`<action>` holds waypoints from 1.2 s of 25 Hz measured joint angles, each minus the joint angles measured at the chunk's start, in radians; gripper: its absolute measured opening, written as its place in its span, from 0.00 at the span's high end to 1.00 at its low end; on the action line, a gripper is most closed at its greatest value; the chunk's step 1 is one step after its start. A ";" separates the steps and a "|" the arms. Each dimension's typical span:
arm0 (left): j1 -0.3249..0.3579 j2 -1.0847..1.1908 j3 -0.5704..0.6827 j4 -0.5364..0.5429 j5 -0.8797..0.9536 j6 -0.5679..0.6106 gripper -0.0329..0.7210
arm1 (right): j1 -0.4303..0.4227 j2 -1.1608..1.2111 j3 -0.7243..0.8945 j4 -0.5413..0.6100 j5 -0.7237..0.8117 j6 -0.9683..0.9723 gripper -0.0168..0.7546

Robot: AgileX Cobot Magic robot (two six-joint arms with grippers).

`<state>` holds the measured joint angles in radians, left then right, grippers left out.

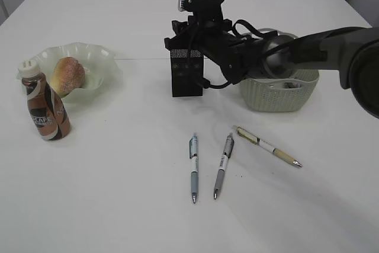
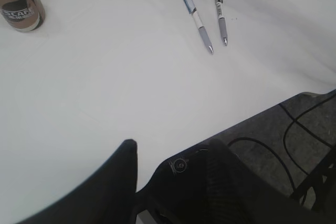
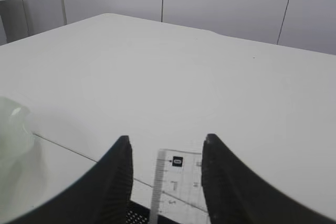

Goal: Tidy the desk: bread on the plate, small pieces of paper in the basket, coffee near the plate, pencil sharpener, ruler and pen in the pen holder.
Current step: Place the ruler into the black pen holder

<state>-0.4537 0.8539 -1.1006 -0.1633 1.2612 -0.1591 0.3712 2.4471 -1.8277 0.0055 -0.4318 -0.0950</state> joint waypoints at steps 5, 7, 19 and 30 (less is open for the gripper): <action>0.000 0.000 0.000 0.004 0.000 0.000 0.52 | 0.000 0.000 0.000 0.000 0.050 0.000 0.56; 0.000 0.000 0.000 0.005 0.000 0.000 0.52 | 0.000 -0.008 0.000 0.000 0.099 0.000 0.56; 0.000 0.000 0.000 0.030 0.000 0.000 0.52 | 0.000 -0.231 0.000 0.000 0.681 0.000 0.56; 0.000 0.000 0.000 0.030 0.000 0.000 0.52 | 0.000 -0.339 -0.005 -0.006 1.238 0.000 0.56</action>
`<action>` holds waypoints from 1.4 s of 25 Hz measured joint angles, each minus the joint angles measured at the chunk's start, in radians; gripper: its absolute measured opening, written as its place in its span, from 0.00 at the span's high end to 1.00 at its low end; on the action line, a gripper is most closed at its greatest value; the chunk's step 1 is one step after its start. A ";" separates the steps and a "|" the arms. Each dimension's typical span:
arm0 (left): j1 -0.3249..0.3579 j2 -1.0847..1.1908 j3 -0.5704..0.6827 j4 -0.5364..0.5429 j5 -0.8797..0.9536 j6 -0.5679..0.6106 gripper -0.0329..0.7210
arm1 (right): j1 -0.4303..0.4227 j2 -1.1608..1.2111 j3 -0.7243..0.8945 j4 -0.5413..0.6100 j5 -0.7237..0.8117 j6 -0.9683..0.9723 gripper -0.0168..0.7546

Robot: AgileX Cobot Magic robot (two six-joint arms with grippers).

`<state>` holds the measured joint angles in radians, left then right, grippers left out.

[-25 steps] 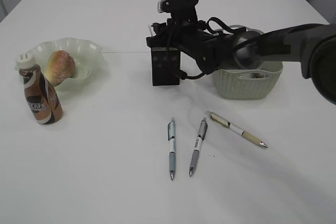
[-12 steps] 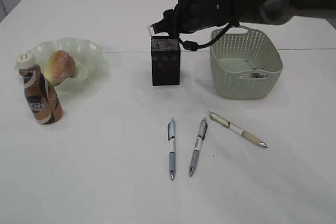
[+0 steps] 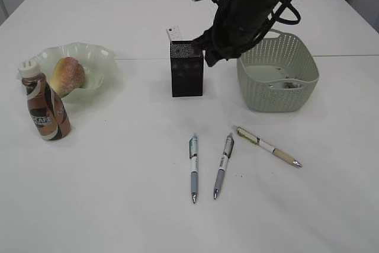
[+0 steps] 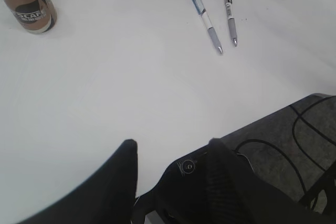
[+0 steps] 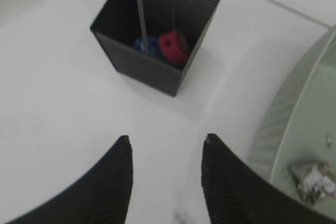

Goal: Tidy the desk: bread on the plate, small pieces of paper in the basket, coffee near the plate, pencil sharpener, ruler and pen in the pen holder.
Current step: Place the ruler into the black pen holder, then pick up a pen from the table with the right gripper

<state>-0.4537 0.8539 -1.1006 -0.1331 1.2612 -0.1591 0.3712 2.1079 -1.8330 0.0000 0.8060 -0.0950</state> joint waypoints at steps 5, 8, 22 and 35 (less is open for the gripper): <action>0.000 0.000 0.000 0.009 0.000 -0.013 0.52 | 0.000 -0.001 0.000 0.000 0.218 0.000 0.56; 0.000 0.000 0.000 0.011 0.000 -0.017 0.52 | 0.000 -0.001 0.000 0.000 0.306 0.000 0.57; 0.000 0.000 0.000 -0.009 0.000 -0.018 0.53 | 0.000 0.006 0.000 -0.019 0.412 -0.059 0.57; 0.000 0.000 0.000 -0.014 0.000 -0.018 0.53 | -0.009 0.106 0.000 -0.056 0.412 -0.151 0.57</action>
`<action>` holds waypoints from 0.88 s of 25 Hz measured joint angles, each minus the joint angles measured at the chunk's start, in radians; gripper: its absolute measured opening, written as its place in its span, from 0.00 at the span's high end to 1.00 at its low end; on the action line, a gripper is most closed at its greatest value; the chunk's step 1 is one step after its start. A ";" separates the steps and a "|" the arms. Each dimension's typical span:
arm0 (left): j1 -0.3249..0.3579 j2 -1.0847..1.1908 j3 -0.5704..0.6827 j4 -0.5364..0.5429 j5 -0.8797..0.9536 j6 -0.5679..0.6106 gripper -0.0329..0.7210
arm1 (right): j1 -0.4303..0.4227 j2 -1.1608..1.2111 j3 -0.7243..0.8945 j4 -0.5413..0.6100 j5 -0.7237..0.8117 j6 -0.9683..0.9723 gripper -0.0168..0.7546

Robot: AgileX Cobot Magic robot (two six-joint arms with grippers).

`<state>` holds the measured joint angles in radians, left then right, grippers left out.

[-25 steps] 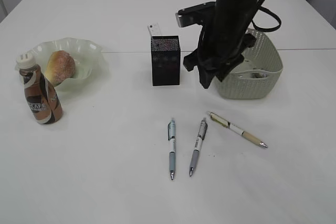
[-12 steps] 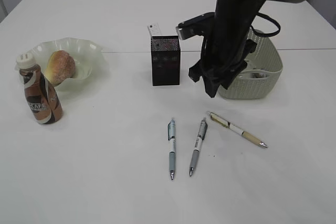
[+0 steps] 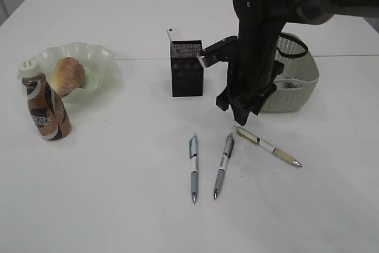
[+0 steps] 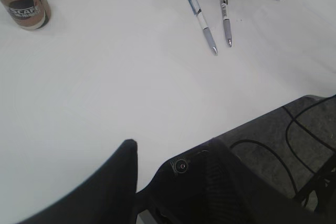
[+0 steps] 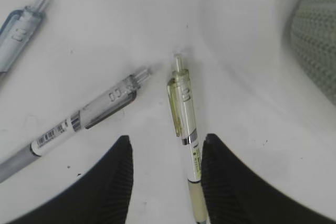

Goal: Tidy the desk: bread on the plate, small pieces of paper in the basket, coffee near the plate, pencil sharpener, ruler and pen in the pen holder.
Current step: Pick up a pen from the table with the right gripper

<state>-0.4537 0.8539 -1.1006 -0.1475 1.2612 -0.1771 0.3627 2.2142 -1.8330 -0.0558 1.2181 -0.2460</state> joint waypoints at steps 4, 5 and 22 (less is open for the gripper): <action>0.000 0.000 0.000 0.000 0.000 0.000 0.53 | -0.021 0.000 0.004 0.000 0.000 -0.006 0.57; 0.000 0.000 0.000 0.000 0.000 0.000 0.52 | -0.029 0.000 0.009 0.000 0.000 -0.006 0.57; 0.000 0.000 0.000 0.000 0.000 0.000 0.53 | -0.060 0.000 0.063 0.047 0.000 -0.043 0.57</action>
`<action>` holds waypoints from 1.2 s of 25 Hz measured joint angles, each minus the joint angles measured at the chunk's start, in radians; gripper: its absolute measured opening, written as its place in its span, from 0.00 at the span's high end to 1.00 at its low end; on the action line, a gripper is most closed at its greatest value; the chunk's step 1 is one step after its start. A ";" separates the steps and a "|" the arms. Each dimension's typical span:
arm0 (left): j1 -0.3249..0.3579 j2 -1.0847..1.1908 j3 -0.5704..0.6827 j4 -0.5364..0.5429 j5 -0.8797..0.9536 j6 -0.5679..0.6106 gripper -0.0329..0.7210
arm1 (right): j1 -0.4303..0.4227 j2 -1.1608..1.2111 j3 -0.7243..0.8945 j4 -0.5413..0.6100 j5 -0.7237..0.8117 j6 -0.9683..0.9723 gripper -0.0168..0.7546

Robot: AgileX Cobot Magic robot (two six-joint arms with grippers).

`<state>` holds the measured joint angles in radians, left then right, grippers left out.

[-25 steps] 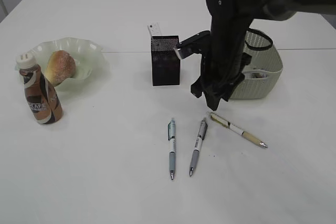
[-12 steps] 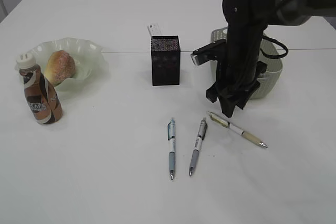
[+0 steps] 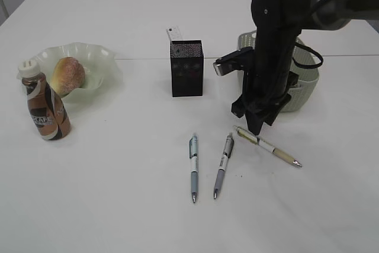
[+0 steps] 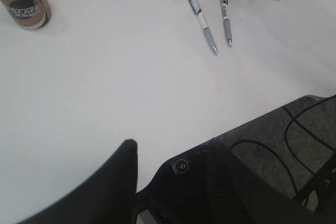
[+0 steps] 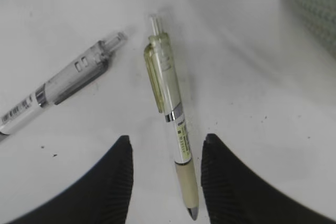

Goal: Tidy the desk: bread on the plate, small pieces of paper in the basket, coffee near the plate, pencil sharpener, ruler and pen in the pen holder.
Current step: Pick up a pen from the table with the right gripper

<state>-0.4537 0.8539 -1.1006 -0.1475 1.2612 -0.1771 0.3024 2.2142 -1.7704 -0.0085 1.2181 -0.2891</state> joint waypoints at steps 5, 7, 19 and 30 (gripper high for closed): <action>0.000 0.000 0.000 0.002 0.000 0.000 0.53 | 0.000 0.000 0.000 0.000 0.000 -0.062 0.57; 0.000 0.000 0.000 0.004 0.000 0.000 0.53 | 0.000 0.000 0.000 0.000 0.000 -0.088 0.57; 0.000 0.000 0.000 0.004 0.000 0.000 0.53 | 0.000 0.043 0.000 0.000 -0.002 -0.124 0.57; 0.000 0.000 0.000 0.004 0.000 0.000 0.53 | -0.004 0.071 0.005 -0.002 -0.002 -0.124 0.57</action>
<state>-0.4537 0.8539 -1.1006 -0.1439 1.2612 -0.1771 0.2985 2.2849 -1.7655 -0.0103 1.2164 -0.4129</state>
